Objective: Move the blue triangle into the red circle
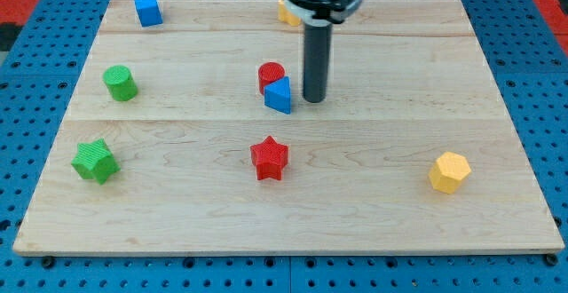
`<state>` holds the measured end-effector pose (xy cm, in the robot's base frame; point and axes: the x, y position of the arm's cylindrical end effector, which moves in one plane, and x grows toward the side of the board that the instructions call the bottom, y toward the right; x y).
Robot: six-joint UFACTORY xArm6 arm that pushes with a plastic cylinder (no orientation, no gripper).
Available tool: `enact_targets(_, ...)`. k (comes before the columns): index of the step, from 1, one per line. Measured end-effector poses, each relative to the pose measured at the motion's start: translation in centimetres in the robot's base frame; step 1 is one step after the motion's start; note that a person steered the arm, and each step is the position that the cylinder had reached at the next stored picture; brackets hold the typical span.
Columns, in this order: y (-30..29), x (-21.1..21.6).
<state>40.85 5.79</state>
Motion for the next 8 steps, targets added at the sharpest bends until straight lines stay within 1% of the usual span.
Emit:
enact_targets(1, 3.6, 5.0)
enact_targets(2, 1.7, 11.2)
enact_targets(3, -2.1, 14.2)
enact_targets(4, -8.8, 14.9)
enact_targets(5, -13.7, 14.5)
enact_targets(6, -14.0, 13.2)
enact_targets(7, -14.2, 13.7)
enact_targets(8, -11.6, 16.3)
